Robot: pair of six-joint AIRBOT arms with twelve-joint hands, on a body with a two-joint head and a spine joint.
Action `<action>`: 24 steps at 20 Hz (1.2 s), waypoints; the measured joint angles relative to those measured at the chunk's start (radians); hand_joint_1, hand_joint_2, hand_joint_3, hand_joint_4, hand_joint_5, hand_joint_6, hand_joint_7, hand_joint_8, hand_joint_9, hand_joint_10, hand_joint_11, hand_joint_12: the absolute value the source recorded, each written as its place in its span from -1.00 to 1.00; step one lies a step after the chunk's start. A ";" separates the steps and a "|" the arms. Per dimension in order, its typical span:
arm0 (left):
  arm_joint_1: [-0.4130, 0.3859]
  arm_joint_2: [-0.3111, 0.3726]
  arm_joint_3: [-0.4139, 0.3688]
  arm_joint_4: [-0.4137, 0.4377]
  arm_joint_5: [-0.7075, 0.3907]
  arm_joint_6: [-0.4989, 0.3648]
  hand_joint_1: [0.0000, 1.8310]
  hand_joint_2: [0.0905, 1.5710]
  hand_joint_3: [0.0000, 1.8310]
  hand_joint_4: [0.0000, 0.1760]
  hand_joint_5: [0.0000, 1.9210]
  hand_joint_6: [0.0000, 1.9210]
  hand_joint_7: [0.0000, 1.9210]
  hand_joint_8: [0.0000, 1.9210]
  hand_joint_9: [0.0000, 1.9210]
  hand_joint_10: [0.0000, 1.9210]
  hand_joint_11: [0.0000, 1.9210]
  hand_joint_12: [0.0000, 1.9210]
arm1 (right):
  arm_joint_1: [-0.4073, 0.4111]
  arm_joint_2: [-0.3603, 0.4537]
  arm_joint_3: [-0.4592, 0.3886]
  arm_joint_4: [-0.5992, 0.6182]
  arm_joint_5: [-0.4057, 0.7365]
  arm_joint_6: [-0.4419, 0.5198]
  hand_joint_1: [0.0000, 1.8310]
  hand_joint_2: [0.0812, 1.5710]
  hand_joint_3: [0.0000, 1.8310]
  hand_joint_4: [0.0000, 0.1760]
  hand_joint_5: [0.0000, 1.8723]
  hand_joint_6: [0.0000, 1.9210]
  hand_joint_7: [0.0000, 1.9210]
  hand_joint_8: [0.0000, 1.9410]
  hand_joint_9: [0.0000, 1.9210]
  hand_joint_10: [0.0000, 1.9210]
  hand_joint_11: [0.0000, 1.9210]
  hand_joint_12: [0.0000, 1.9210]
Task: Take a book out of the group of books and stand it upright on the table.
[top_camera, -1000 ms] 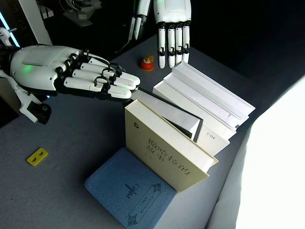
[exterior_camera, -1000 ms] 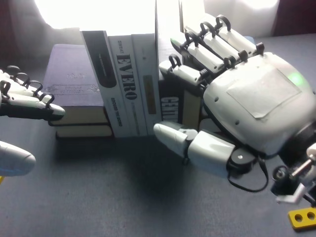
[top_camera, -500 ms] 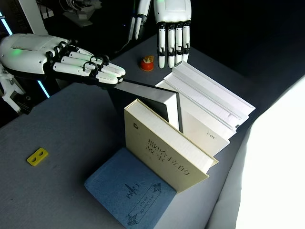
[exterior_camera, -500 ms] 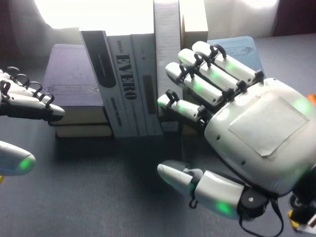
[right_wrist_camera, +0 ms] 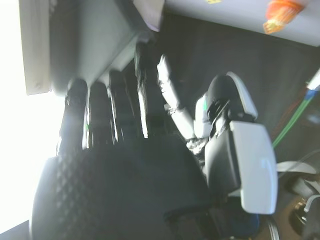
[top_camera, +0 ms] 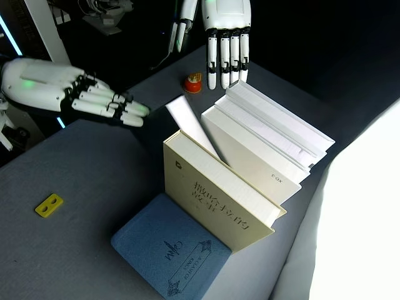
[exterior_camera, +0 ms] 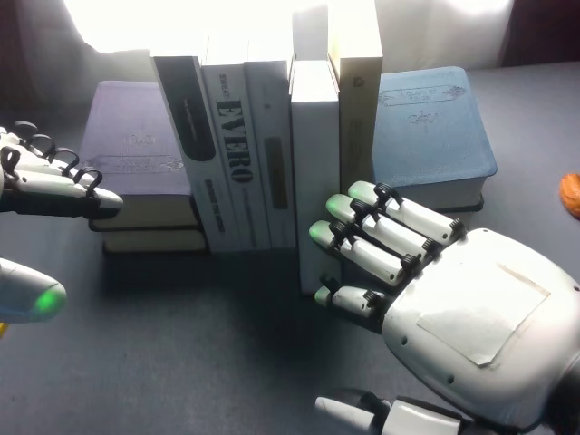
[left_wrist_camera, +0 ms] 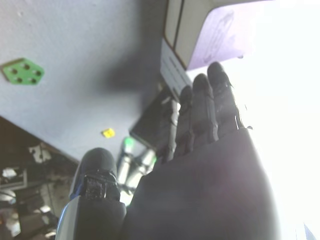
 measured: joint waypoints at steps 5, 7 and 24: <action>0.000 0.000 0.000 0.000 0.000 0.000 -1.00 0.63 -1.00 -0.47 -0.96 -1.00 -0.94 -1.00 -0.93 -1.00 -1.00 -0.62 | -0.025 -0.007 0.033 -0.023 -0.027 -0.001 -1.00 0.50 -1.00 -0.59 -0.36 -0.96 -0.90 -0.99 -1.00 -1.00 -1.00 -1.00; 0.000 0.000 0.000 0.000 0.000 0.000 -1.00 0.62 -1.00 -0.43 -0.95 -1.00 -0.94 -1.00 -0.93 -1.00 -1.00 -0.63 | -0.046 -0.022 0.055 -0.022 -0.049 0.000 -1.00 0.51 -1.00 -0.58 -0.37 -0.96 -0.90 -0.99 -1.00 -1.00 -1.00 -1.00; 0.000 0.000 -0.001 0.000 0.000 0.000 -1.00 0.64 -1.00 -0.43 -0.89 -1.00 -0.92 -1.00 -0.93 -0.99 -1.00 -0.62 | -0.060 0.054 -0.047 -0.011 -0.050 -0.039 -1.00 0.53 -1.00 -0.98 -0.34 -0.96 -0.82 -0.97 -1.00 -1.00 -1.00 -1.00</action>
